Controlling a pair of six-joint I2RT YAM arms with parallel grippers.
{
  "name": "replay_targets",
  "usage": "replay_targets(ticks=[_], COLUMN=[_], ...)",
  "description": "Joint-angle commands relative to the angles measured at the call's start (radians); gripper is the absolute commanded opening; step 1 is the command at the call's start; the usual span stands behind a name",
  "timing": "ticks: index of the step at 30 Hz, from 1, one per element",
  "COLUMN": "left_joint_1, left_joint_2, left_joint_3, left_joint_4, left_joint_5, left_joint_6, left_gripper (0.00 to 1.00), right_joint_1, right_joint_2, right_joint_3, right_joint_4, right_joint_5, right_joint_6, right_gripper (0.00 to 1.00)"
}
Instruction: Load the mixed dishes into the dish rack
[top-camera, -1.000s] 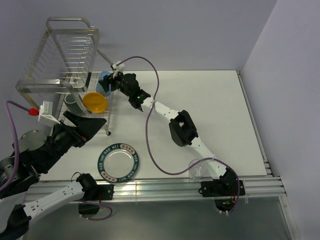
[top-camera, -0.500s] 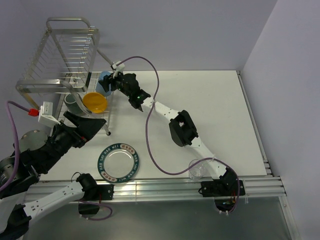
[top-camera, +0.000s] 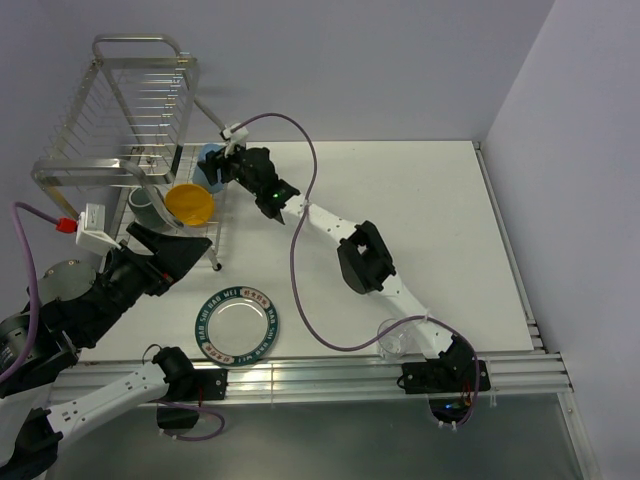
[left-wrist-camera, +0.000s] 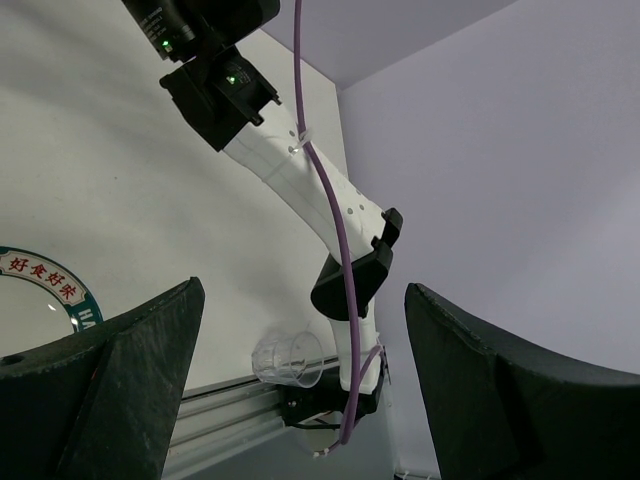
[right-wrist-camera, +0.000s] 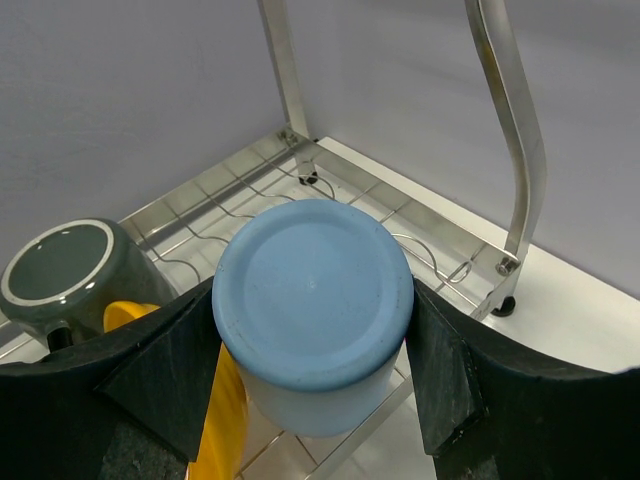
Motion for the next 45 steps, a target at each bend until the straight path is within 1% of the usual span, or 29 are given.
replay_targets(ticks=[1, 4, 7, 8, 10, 14, 17, 21, 24, 25, 27, 30, 31, 33, 34, 35, 36, 41, 45], left_joint_1=[-0.001, -0.001, -0.001, -0.001, 0.000, -0.001, -0.001, -0.001, -0.001, -0.001, -0.001, -0.001, -0.001, -0.001, -0.001, -0.001, -0.001, -0.001, -0.001], left_joint_2=[0.007, 0.008, 0.004, 0.004, 0.004, 0.007, 0.008, 0.001, -0.009, -0.010, -0.013, -0.013, -0.012, -0.010, -0.010, -0.009, -0.009, -0.006, -0.004], left_joint_3=[0.028, 0.029, 0.028, 0.028, 0.028, 0.028, 0.031, 0.029, 0.025, 0.022, 0.020, 0.016, 0.014, 0.011, 0.009, 0.009, 0.009, 0.009, 0.006], left_joint_4=[0.008, 0.007, 0.007, 0.005, 0.002, 0.007, 0.002, -0.004, -0.009, -0.009, -0.009, -0.009, -0.006, -0.004, -0.001, -0.001, -0.003, -0.003, 0.001], left_joint_5=[-0.016, -0.019, -0.020, -0.020, -0.020, -0.017, -0.017, -0.020, -0.025, -0.026, -0.026, -0.025, -0.023, -0.020, -0.020, -0.020, -0.019, -0.020, -0.019], left_joint_6=[0.004, 0.003, 0.000, -0.002, -0.002, 0.001, 0.003, 0.000, -0.006, -0.009, -0.011, -0.009, -0.009, -0.009, -0.008, -0.008, -0.008, -0.009, -0.009], left_gripper=[0.88, 0.88, 0.88, 0.88, 0.88, 0.88, 0.88, 0.88, 0.88, 0.88, 0.88, 0.88, 0.88, 0.88, 0.88, 0.88, 0.88, 0.89, 0.89], right_joint_1=[0.052, 0.058, 0.061, 0.061, 0.065, 0.070, 0.070, 0.069, 0.067, 0.069, 0.064, 0.062, 0.062, 0.061, 0.061, 0.059, 0.061, 0.056, 0.053], right_joint_2=[0.008, 0.010, 0.011, 0.011, 0.010, 0.010, 0.008, 0.003, -0.009, -0.018, -0.041, -0.044, -0.046, -0.050, -0.050, -0.050, -0.053, -0.081, -0.090], right_joint_3=[0.044, 0.046, 0.046, 0.044, 0.043, 0.044, 0.041, 0.033, 0.006, -0.012, -0.061, -0.066, -0.069, -0.083, -0.085, -0.086, -0.094, -0.155, -0.172], right_joint_4=[-0.021, -0.020, -0.017, -0.015, -0.015, -0.017, -0.018, -0.018, -0.003, 0.008, 0.037, 0.039, 0.042, 0.058, 0.062, 0.065, 0.071, 0.123, 0.149], right_joint_5=[0.071, 0.114, 0.106, 0.103, 0.109, 0.109, 0.115, 0.128, 0.144, 0.144, 0.144, 0.141, 0.138, 0.137, 0.137, 0.137, 0.137, 0.134, 0.132], right_joint_6=[-0.005, -0.008, -0.018, -0.021, -0.028, -0.044, -0.041, -0.038, -0.038, -0.038, -0.028, -0.024, -0.022, -0.016, -0.012, -0.012, -0.010, 0.002, 0.005], right_gripper=[0.41, 0.38, 0.40, 0.45, 0.47, 0.56, 0.61, 0.65, 0.71, 0.75, 0.78, 0.84, 0.88, 0.91, 0.94, 0.95, 0.99, 1.00, 1.00])
